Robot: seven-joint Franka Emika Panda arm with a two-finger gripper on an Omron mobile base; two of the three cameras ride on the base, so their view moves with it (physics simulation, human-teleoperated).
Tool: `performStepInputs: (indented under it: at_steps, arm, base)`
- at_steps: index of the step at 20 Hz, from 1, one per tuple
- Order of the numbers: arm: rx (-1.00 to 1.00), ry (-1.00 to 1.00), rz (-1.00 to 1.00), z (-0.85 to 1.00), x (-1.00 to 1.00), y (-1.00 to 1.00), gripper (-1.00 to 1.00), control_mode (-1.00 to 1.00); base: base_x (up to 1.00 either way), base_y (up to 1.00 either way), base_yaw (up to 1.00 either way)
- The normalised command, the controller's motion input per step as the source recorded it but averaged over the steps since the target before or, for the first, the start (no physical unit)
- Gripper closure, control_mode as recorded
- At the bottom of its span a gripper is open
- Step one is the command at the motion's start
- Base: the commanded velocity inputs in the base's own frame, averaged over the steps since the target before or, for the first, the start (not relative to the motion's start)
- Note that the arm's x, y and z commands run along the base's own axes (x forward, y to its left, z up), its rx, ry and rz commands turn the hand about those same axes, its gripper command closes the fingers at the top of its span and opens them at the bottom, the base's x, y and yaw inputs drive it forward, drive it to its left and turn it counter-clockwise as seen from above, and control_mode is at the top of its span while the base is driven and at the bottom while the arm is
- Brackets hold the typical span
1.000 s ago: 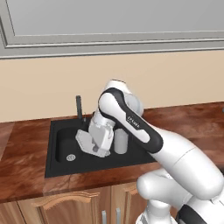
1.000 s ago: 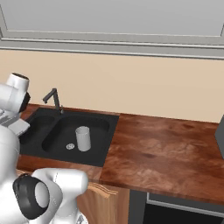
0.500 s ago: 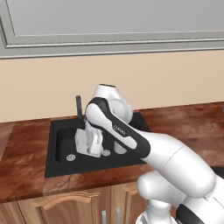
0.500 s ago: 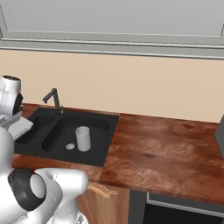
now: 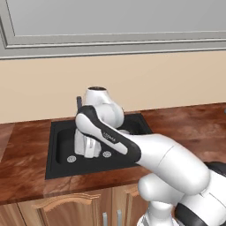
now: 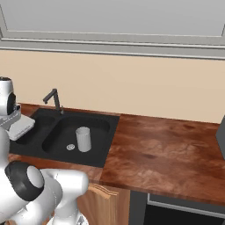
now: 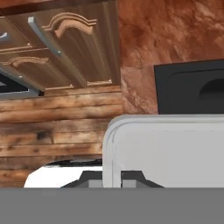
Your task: Place the tupperware in the left basin and the glass cup in the right basin of the sink.
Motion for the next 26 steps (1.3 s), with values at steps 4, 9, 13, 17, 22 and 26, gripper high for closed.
performStepInputs:
  at_steps: [4,9,13,17,22,26]
  arm:
    - [-0.1,-0.01,0.0,-0.09,0.24,0.14,1.0,-1.0]
    - [-0.09,-0.01,0.0,-0.07,0.2,0.08,1.0,-1.0]
    - [-0.09,0.0,0.0,-0.1,0.16,0.06,1.0,-1.0]
    - [-0.05,0.0,0.0,-0.15,0.16,0.06,1.0,-1.0]
    - [0.0,0.0,0.0,-0.17,0.17,0.11,1.0,-1.0]
    - [0.0,-0.02,0.01,-0.13,0.2,0.1,1.0,-1.0]
  base:
    - [0.0,0.0,0.0]
    - [0.0,0.0,0.0]
    - [0.0,0.0,0.0]
    - [0.0,0.0,0.0]
    - [0.0,0.0,0.0]
    - [0.0,0.0,0.0]
